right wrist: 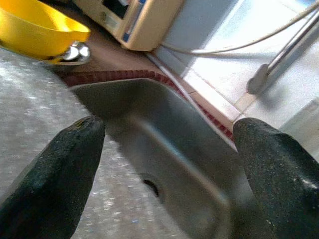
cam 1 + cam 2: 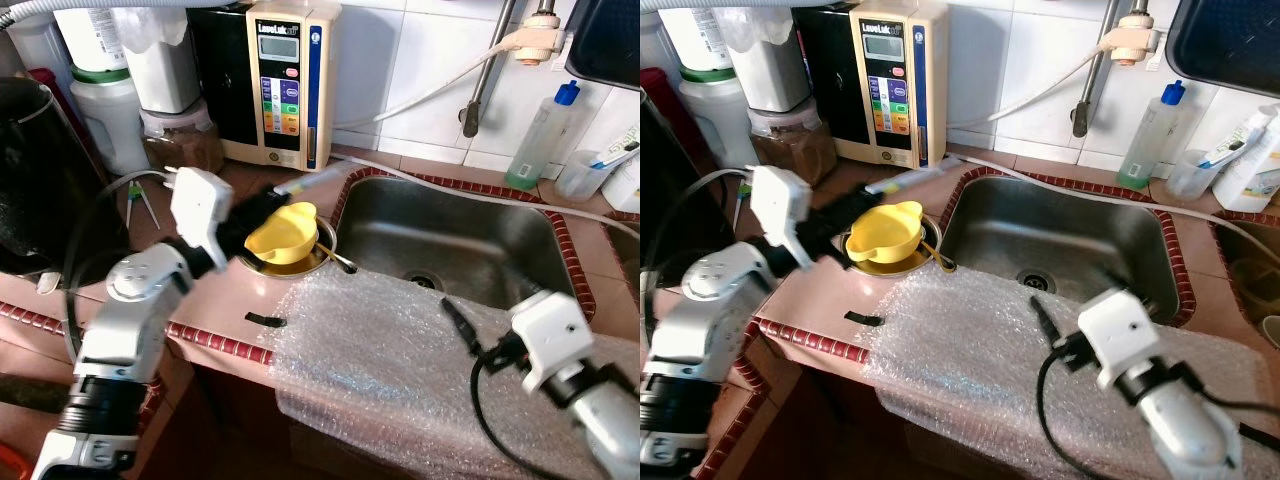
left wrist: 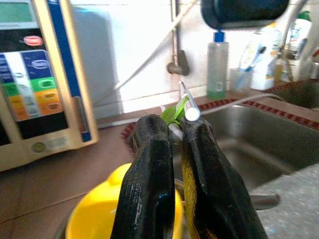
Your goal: Kitchen organization
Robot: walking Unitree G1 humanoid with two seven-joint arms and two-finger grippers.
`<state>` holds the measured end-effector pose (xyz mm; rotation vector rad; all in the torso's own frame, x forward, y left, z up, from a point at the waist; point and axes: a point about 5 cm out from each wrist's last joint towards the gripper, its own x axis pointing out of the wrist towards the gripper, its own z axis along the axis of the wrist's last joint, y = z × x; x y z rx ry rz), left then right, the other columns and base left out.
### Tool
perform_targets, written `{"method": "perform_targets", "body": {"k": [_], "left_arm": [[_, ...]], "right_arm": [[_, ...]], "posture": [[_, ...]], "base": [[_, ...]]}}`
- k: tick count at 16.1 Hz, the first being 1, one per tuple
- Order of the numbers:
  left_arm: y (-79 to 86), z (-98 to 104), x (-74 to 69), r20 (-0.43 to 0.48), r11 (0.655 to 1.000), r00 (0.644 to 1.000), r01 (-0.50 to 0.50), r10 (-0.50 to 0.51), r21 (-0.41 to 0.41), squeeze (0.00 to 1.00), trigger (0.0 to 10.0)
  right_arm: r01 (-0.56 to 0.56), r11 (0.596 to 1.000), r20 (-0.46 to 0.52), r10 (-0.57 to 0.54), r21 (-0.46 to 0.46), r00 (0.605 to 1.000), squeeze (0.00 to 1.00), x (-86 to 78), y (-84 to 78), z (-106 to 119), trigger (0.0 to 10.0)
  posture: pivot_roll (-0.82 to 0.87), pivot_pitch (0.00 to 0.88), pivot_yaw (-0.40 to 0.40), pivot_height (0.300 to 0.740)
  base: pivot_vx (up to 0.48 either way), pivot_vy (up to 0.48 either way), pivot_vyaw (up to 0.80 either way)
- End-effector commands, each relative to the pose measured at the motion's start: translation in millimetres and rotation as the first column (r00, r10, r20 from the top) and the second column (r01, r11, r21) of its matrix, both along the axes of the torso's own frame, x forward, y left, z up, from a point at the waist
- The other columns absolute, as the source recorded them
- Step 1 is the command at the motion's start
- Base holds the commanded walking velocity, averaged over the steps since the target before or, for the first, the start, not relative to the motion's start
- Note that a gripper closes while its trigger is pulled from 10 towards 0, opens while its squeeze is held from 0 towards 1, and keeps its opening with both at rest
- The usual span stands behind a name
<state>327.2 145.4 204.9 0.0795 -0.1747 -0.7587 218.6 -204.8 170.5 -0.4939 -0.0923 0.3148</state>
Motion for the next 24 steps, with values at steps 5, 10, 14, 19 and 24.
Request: {"method": "perform_targets", "body": {"k": [5,10,14,19,24], "left_arm": [[-10.9,19,5.2,0.070,1.000,0.997,0.019,-0.017,-0.017,0.00,0.0],[-22.1,18,24.3,0.072,1.000,0.997,0.019,-0.018,-0.018,0.00,0.0],[-39.1,7,28.5,-0.003,0.992,0.995,0.100,-0.100,-0.079,0.00,0.0],[-55.3,-13,12.8,-0.089,0.973,0.983,0.143,-0.161,-0.183,0.00,0.0],[-54.3,-22,-1.0,-0.152,0.957,0.978,0.096,-0.141,-0.274,0.00,0.0]], "right_arm": [[0.019,0.995,0.076,-0.026,0.097,0.997,0.00,19.5,4.0,15,10.0],[-0.006,0.987,0.103,-0.010,0.162,0.995,0.00,37.9,13.3,21,10.0],[0.006,0.969,0.108,-0.034,0.249,0.994,0.00,43.3,13.0,23,10.0],[-0.013,0.888,0.106,-0.041,0.460,0.994,0.00,47.1,22.2,30,10.0],[0.001,0.756,0.085,-0.075,0.654,0.994,0.00,52.8,20.7,36,10.0]], "posture": [[0.06,0.027,-0.015,0.740],[0.06,0.016,-0.015,0.740],[0.06,0.016,-0.008,0.740],[0.06,0.023,-0.008,0.740],[0.07,0.029,-0.012,0.740]], "base": [[0.000,0.000,0.00],[0.000,0.000,0.00],[0.000,0.000,0.00],[0.000,0.000,0.00],[0.000,0.000,0.00]]}}
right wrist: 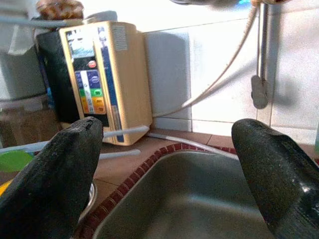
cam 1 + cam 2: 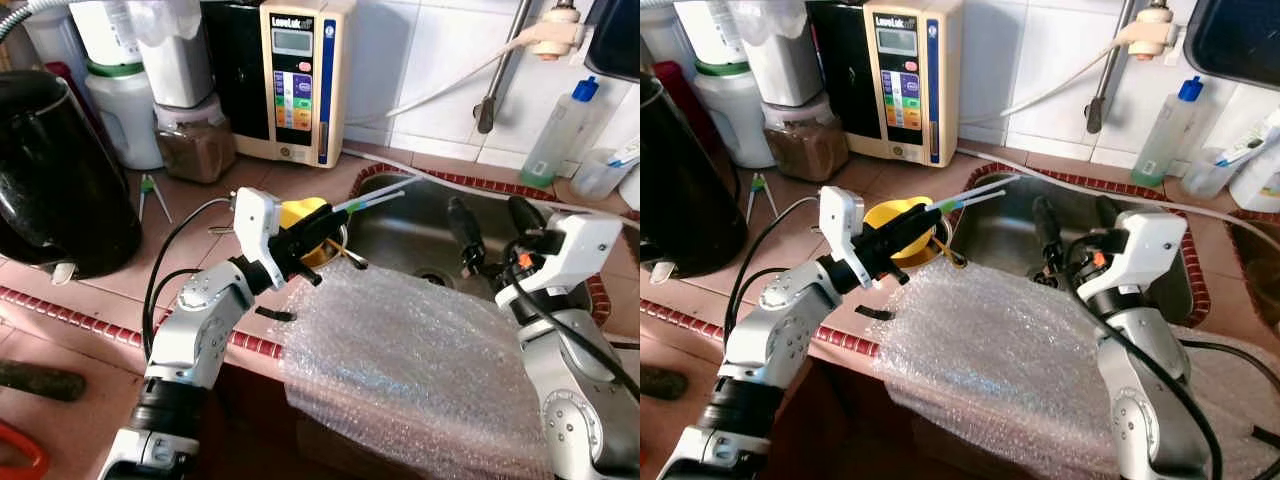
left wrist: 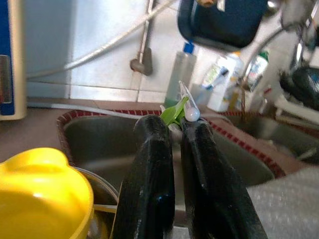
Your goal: Kitchen organization
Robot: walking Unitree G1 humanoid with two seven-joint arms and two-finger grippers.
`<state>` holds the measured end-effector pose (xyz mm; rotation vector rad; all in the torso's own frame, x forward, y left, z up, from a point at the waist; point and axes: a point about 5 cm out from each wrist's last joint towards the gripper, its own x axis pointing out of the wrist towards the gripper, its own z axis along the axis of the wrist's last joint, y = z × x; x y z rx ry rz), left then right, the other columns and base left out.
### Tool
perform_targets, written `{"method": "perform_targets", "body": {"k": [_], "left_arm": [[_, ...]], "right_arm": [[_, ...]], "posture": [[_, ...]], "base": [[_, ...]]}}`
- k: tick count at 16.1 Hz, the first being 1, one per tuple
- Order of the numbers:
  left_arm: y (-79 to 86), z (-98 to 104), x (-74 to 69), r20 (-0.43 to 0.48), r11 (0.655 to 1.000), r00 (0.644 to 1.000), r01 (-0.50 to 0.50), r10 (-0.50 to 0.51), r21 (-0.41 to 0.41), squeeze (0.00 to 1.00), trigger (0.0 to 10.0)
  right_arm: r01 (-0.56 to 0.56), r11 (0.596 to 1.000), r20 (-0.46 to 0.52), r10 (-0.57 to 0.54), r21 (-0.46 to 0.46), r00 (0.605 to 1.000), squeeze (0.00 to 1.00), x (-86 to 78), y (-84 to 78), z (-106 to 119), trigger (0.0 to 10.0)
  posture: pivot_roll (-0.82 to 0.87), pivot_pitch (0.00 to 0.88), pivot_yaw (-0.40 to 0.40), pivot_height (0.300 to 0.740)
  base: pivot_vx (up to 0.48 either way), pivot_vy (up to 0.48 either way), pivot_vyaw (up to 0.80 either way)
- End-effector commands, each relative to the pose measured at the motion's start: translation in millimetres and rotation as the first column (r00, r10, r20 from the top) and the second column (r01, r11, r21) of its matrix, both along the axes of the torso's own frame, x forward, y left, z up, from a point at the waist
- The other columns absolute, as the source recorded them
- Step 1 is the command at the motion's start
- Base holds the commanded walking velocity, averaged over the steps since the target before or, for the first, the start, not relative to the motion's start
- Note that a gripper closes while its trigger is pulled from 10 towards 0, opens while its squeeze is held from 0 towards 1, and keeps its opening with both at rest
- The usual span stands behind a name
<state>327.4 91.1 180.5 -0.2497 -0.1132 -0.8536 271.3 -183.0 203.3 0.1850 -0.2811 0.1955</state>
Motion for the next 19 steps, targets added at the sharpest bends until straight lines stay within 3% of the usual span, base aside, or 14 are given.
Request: {"method": "perform_targets", "body": {"k": [1,4,5,6,7,8,10,12,15,16,17,19], "left_arm": [[0.3,3,-2.2,-0.007,1.000,1.000,-0.007,0.007,-0.020,0.00,0.0],[-3.0,6,-8.5,0.004,1.000,1.000,0.028,-0.028,-0.004,0.00,0.0],[-5.7,8,-10.1,0.006,0.999,0.999,0.044,-0.044,-0.006,0.00,0.0],[-7.9,9,-11.0,0.012,0.998,0.998,0.059,-0.059,0.003,0.00,0.0],[-10.2,10,-11.8,0.031,0.997,0.997,0.071,-0.071,0.028,0.00,0.0],[-11.7,12,-11.5,0.059,0.995,0.995,0.079,-0.083,0.066,0.00,0.0],[-13.5,12,-11.7,0.064,0.992,0.993,0.093,-0.099,0.090,0.00,0.0],[-15.0,12,-12.8,0.080,0.987,0.990,0.107,-0.117,0.118,0.00,0.0],[-18.9,14,-14.8,0.129,0.971,0.977,0.143,-0.170,0.192,0.00,0.0],[-20.1,15,-16.3,0.137,0.963,0.972,0.161,-0.193,0.216,0.00,0.0],[-21.8,14,-18.1,0.143,0.951,0.964,0.185,-0.224,0.248,0.00,0.0],[-23.1,12,-19.6,0.143,0.942,0.959,0.203,-0.247,0.268,0.00,0.0]], "right_arm": [[-0.004,0.999,-0.002,0.004,0.032,1.000,0.00,0.7,0.7,2,10.0],[-0.013,0.999,-0.036,0.014,0.050,0.999,0.00,2.1,6.0,-2,10.0],[-0.010,0.991,-0.057,0.018,0.133,0.998,0.00,3.5,6.0,-5,10.0],[-0.012,0.989,-0.070,0.023,0.148,0.997,0.00,4.1,6.1,-7,10.0],[-0.028,0.997,-0.091,0.034,0.066,0.995,0.00,4.7,6.5,-10,10.0],[-0.082,0.987,-0.109,0.068,-0.137,0.992,0.00,3.5,5.2,-12,10.0],[-0.133,0.928,-0.136,0.090,-0.347,0.987,0.00,-1.1,-2.0,-15,10.0],[-0.128,0.898,-0.135,0.078,-0.420,0.988,0.00,-2.8,-8.0,-14,10.0],[-0.175,0.751,-0.149,0.102,-0.637,0.984,0.00,-7.0,-21.8,-10,10.0],[-0.193,0.718,-0.159,0.115,-0.669,0.980,0.00,-7.2,-22.8,-10,10.0],[-0.202,0.649,-0.157,0.128,-0.734,0.979,0.00,-6.2,-24.5,-9,10.0],[-0.223,0.598,-0.166,0.150,-0.770,0.975,0.00,-4.0,-24.3,-8,10.0]], "posture": [[0.07,0.028,-0.012,0.740],[0.06,0.028,-0.012,0.740],[0.06,0.026,-0.012,0.740],[0.06,0.026,-0.014,0.740],[0.06,0.025,-0.012,0.740],[0.06,0.025,-0.011,0.740],[0.05,0.025,-0.010,0.740],[0.04,0.027,-0.010,0.740],[0.03,0.034,-0.011,0.740],[0.03,0.034,-0.011,0.740],[0.03,0.037,-0.007,0.740],[0.03,0.038,-0.006,0.740]], "base": [[0.000,0.000,0.00],[0.000,0.000,0.00],[0.000,0.000,0.00],[0.000,0.000,0.00],[0.000,0.000,0.00],[0.000,0.000,0.00],[0.000,0.000,0.00],[0.000,0.000,0.00],[0.000,0.000,0.00],[0.000,0.000,0.00],[0.000,0.000,0.00],[0.000,0.000,0.00]]}}
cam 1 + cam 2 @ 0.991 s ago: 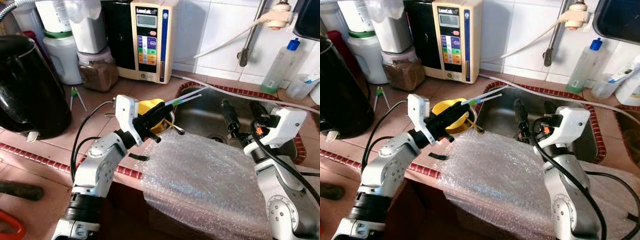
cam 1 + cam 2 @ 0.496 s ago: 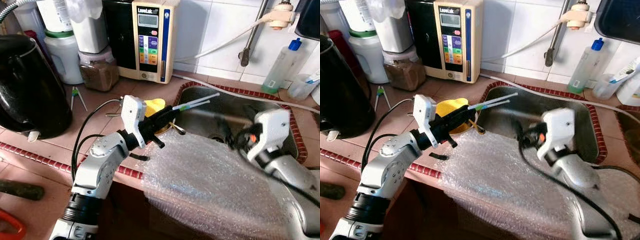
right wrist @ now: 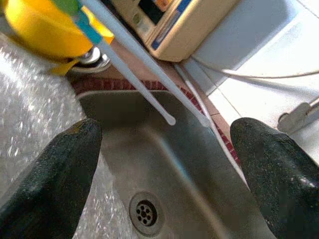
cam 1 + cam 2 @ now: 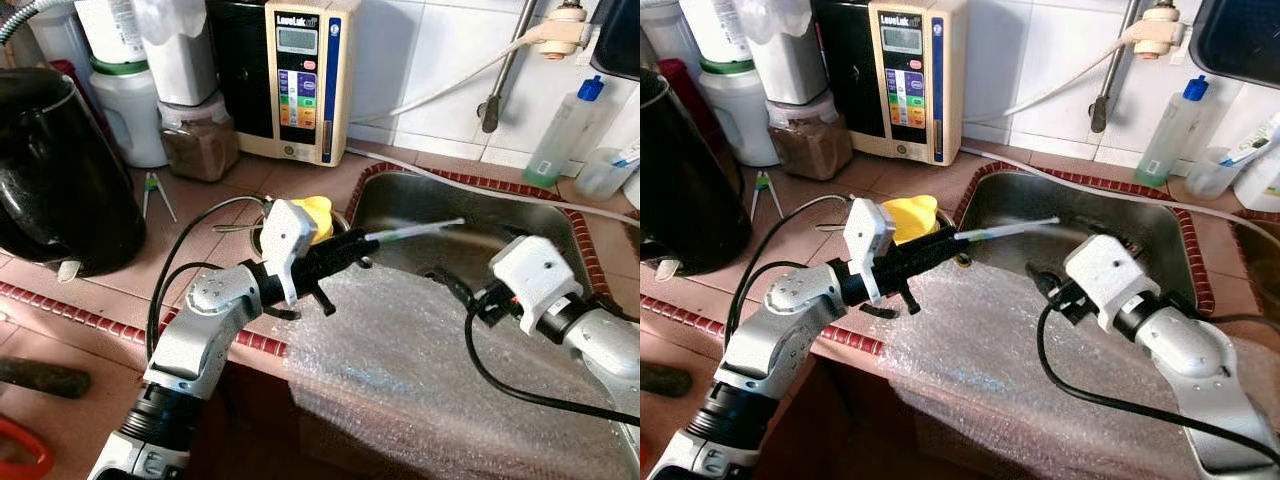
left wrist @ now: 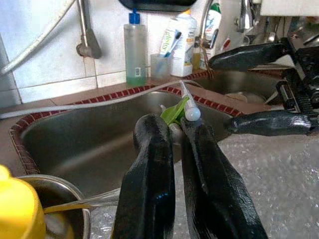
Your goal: Kitchen organization
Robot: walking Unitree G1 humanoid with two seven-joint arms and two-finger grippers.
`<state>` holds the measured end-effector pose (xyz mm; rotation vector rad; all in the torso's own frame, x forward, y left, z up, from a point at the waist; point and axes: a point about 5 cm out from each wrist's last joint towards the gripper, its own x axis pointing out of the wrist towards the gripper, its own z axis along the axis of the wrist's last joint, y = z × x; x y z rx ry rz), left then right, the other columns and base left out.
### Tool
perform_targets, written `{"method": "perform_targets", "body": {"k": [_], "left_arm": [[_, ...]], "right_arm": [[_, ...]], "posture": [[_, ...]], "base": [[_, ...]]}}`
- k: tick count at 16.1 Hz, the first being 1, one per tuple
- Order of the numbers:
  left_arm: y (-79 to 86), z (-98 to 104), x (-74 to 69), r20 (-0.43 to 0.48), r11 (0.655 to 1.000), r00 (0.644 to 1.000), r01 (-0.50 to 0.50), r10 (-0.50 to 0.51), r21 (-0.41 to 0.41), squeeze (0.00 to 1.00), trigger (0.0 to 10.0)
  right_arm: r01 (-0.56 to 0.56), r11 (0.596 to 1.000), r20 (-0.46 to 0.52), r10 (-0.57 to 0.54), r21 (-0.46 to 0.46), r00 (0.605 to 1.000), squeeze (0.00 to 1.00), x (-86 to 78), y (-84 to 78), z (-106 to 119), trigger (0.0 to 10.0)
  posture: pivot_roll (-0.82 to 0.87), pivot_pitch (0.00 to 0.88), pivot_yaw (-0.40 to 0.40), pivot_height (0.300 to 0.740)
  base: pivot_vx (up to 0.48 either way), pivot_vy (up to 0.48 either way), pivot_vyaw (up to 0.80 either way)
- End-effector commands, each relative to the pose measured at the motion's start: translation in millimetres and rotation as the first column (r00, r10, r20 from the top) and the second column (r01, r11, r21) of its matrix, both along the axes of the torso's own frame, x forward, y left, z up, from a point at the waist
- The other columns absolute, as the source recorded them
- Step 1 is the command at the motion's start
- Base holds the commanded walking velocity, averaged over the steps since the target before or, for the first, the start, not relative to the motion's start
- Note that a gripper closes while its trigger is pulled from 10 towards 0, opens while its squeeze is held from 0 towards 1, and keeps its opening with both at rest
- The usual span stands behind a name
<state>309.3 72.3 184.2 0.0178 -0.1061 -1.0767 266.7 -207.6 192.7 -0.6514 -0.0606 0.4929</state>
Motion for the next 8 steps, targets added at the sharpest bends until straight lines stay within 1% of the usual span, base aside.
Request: {"method": "perform_targets", "body": {"k": [1,3,5,6,7,8], "left_arm": [[-5.5,8,-2.4,0.048,0.999,0.998,0.039,-0.040,0.016,0.00,0.0],[-8.8,11,-3.8,0.059,0.998,0.997,0.057,-0.058,0.008,0.00,0.0],[-9.4,12,-3.9,0.067,0.998,0.996,0.065,-0.066,0.013,0.00,0.0],[-9.4,12,-3.9,0.067,0.998,0.996,0.065,-0.066,0.013,0.00,0.0],[-9.8,13,-4.4,0.078,0.997,0.994,0.073,-0.074,0.021,0.00,0.0],[-10.7,14,-5.2,0.084,0.996,0.993,0.082,-0.083,0.017,0.00,0.0]], "right_arm": [[-0.032,0.998,-0.007,0.032,-0.047,0.999,0.00,3.8,0.1,0,10.0],[-0.051,0.994,-0.021,0.049,-0.096,0.999,0.00,9.1,-1.8,-5,10.0],[-0.048,0.992,-0.016,0.046,-0.121,0.999,0.00,15.0,-4.9,-5,10.0],[-0.048,0.992,-0.016,0.046,-0.121,0.999,0.00,15.0,-4.9,-5,10.0],[-0.042,0.989,-0.008,0.041,-0.143,0.999,0.00,20.3,-9.1,-3,1.7],[-0.040,0.988,-0.003,0.040,-0.149,0.999,0.00,23.3,-10.8,-2,0.0]], "posture": [[0.03,0.039,-0.005,0.740],[0.03,0.040,-0.007,0.740],[0.04,0.041,-0.007,0.740],[0.04,0.041,-0.007,0.740],[0.04,0.040,-0.007,0.740],[0.04,0.039,-0.007,0.740]], "base": [[0.000,0.000,0.00],[0.000,0.000,0.00],[0.000,0.000,0.00],[0.000,0.000,0.00],[0.000,0.000,0.00],[0.000,0.000,0.00]]}}
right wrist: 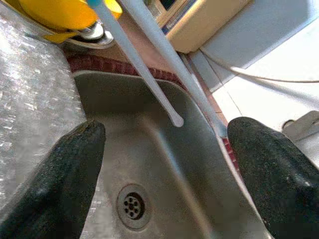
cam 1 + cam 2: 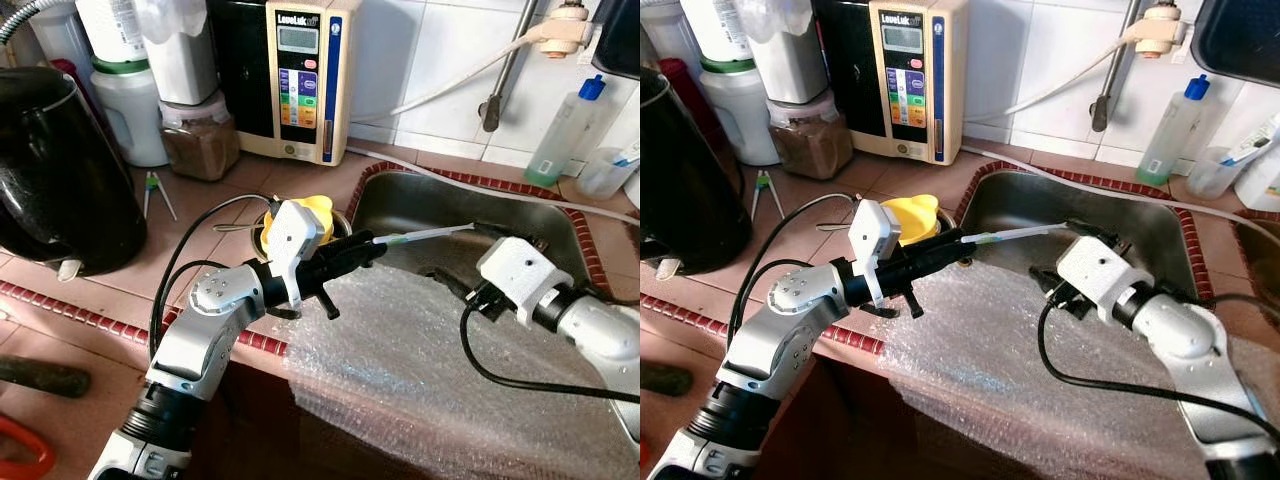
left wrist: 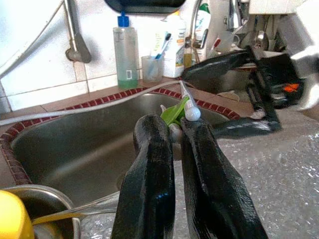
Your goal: Kitchen organization
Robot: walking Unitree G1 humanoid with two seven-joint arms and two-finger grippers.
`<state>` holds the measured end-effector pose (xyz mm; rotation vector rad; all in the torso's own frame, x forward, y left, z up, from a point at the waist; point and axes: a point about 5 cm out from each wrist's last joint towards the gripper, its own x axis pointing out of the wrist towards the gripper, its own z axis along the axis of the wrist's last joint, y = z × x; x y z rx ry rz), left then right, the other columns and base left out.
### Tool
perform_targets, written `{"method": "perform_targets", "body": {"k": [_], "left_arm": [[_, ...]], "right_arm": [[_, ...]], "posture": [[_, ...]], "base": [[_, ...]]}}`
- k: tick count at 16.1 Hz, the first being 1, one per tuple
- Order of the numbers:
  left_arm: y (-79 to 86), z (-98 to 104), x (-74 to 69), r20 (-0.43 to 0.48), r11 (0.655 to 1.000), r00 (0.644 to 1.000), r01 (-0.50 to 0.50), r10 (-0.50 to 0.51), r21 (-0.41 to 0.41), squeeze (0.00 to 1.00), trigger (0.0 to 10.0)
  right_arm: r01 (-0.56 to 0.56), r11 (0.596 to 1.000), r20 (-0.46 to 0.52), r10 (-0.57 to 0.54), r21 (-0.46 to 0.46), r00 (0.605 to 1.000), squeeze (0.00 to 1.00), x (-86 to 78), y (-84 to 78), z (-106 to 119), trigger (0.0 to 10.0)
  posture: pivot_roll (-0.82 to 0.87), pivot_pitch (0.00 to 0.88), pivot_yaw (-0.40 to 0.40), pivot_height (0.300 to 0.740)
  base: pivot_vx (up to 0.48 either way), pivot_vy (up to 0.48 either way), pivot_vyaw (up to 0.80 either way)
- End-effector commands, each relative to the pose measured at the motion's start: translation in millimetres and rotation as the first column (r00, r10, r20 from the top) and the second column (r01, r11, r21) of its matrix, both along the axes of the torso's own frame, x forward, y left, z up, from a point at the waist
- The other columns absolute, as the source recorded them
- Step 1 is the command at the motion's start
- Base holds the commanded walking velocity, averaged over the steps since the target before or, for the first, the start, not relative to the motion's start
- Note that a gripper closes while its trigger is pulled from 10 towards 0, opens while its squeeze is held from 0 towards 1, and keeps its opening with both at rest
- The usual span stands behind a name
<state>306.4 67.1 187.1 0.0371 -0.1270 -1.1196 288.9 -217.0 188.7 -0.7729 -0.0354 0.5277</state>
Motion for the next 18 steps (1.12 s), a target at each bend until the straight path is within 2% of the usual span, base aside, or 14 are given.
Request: {"method": "perform_targets", "body": {"k": [1,2,3,8,13,18], "left_arm": [[-6.4,12,-3.3,0.062,0.999,0.997,0.050,-0.051,0.006,0.00,0.0],[-7.1,12,-4.1,0.061,0.998,0.996,0.059,-0.060,0.008,0.00,0.0],[-7.5,11,-5.2,0.067,0.998,0.995,0.068,-0.069,0.020,0.00,0.0],[-9.6,10,-8.7,0.060,0.994,0.992,0.106,-0.107,0.021,0.00,0.0],[-12.2,8,-8.8,0.073,0.994,0.992,0.101,-0.103,0.029,0.00,0.0],[-13.0,6,-8.8,0.075,0.995,0.993,0.094,-0.096,0.026,0.00,0.0]], "right_arm": [[-0.011,0.999,0.017,0.012,-0.038,1.000,0.00,3.3,-2.3,4,0.0],[-0.021,0.998,0.028,0.022,-0.051,0.999,0.00,4.6,-1.6,5,4.5],[-0.032,0.998,0.037,0.034,-0.062,0.999,0.00,5.7,-0.9,5,0.0],[-0.062,0.996,0.023,0.064,-0.066,0.998,0.00,6.2,-1.1,1,0.0],[-0.169,0.982,0.020,0.171,-0.082,0.985,0.00,7.2,17.6,1,0.0],[-0.177,0.981,0.017,0.179,-0.084,0.984,0.00,5.3,18.7,-2,0.0]], "posture": [[0.04,0.039,-0.007,0.740],[0.04,0.038,-0.007,0.740],[0.04,0.037,-0.006,0.740],[0.04,0.037,-0.008,0.740],[0.04,0.034,-0.013,0.740],[0.03,0.033,-0.010,0.740]], "base": [[0.000,0.000,0.00],[0.000,0.000,0.00],[0.000,0.000,0.00],[0.000,0.000,0.00],[0.000,0.000,0.00],[0.000,0.000,0.00]]}}
